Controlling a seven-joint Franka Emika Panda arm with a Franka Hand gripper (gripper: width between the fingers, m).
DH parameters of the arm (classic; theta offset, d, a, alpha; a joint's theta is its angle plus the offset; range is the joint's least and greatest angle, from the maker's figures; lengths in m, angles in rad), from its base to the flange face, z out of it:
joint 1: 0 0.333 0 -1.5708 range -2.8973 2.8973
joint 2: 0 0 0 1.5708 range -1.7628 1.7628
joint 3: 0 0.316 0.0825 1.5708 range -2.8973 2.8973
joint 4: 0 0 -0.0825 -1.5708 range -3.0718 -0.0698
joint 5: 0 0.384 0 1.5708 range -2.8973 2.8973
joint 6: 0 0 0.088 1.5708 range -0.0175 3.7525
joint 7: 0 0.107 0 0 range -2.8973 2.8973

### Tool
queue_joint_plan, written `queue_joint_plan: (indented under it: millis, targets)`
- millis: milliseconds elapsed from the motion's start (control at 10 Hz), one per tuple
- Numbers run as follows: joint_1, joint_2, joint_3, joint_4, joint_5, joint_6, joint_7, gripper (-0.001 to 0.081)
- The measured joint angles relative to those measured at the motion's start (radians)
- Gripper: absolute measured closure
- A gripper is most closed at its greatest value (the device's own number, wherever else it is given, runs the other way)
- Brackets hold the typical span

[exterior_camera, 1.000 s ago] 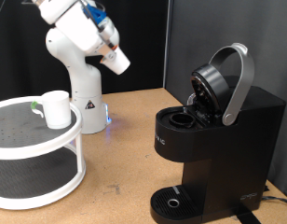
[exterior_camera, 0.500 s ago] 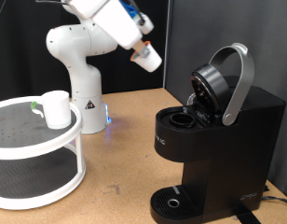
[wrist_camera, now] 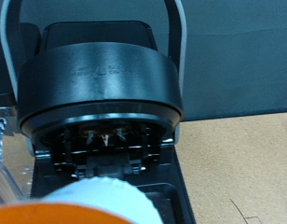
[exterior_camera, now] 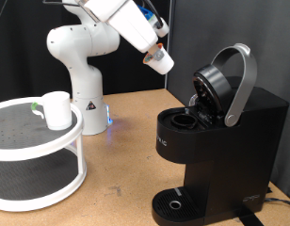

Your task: Make a cup of coffee with the keurig machine

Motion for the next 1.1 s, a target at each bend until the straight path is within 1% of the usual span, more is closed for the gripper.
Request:
queue_joint_plan:
  millis: [100, 200, 300, 500, 600, 800, 1100]
  targets:
    - [0.001, 0.004, 0.003, 0.001, 0.000, -0.007, 0.002, 0.0381]
    - [0.004, 0.014, 0.015, 0.002, -0.003, -0.006, 0.012, 0.0381]
    - [0.005, 0.030, 0.035, 0.008, -0.026, -0.004, 0.038, 0.0381]
    - [0.009, 0.077, 0.083, 0.020, -0.114, 0.018, 0.103, 0.0381]
    - [0.010, 0.098, 0.103, 0.021, -0.138, 0.038, 0.117, 0.0381]
    - [0.013, 0.131, 0.127, 0.020, -0.141, 0.076, 0.118, 0.0381]
    - [0.013, 0.163, 0.146, 0.019, -0.149, 0.102, 0.117, 0.0381]
